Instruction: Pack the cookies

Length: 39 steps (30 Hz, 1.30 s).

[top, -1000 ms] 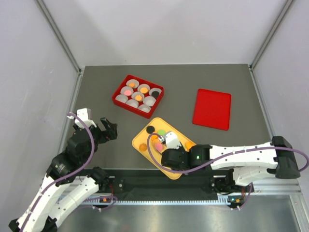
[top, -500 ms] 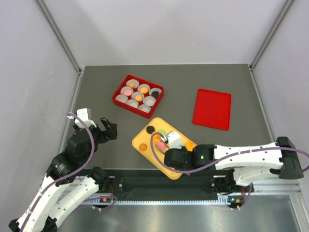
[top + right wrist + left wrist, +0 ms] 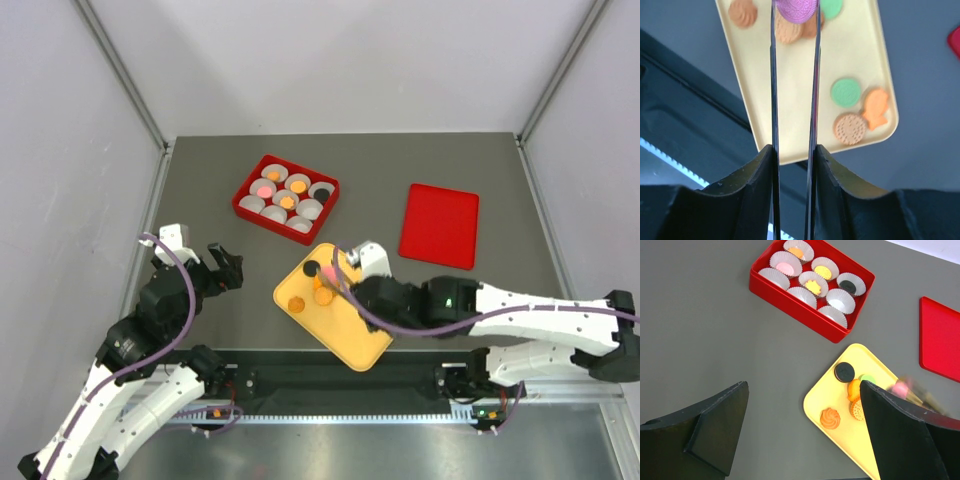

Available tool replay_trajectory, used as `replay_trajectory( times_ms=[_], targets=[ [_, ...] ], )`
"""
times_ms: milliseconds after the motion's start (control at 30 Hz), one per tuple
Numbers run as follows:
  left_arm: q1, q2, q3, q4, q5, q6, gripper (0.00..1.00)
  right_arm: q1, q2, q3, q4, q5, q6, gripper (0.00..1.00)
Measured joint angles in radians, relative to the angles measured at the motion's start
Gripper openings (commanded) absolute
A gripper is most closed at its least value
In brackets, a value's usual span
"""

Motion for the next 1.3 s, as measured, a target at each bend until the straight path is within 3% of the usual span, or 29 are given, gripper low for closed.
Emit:
replay_trajectory(
  times_ms=[233, 500, 867, 1300],
  targets=[
    [0.0, 0.001, 0.0, 0.0, -0.001, 0.0, 0.97, -0.322, 0.058, 0.189, 0.1, -0.094, -0.212, 0.35],
    [0.0, 0.009, 0.0, 0.0, -0.004, -0.001, 0.97, -0.542, 0.341, 0.453, 0.23, -0.232, -0.378, 0.35],
    [0.0, 0.009, 0.0, -0.001, -0.005, -0.001, 0.97, -0.612, 0.66, 0.578, 0.265, -0.331, -0.444, 0.35],
    [0.0, 0.009, 0.0, 0.0, -0.005, -0.001, 0.97, -0.613, 0.704, 0.587, 0.266, -0.333, -0.457, 0.36]
  ],
)
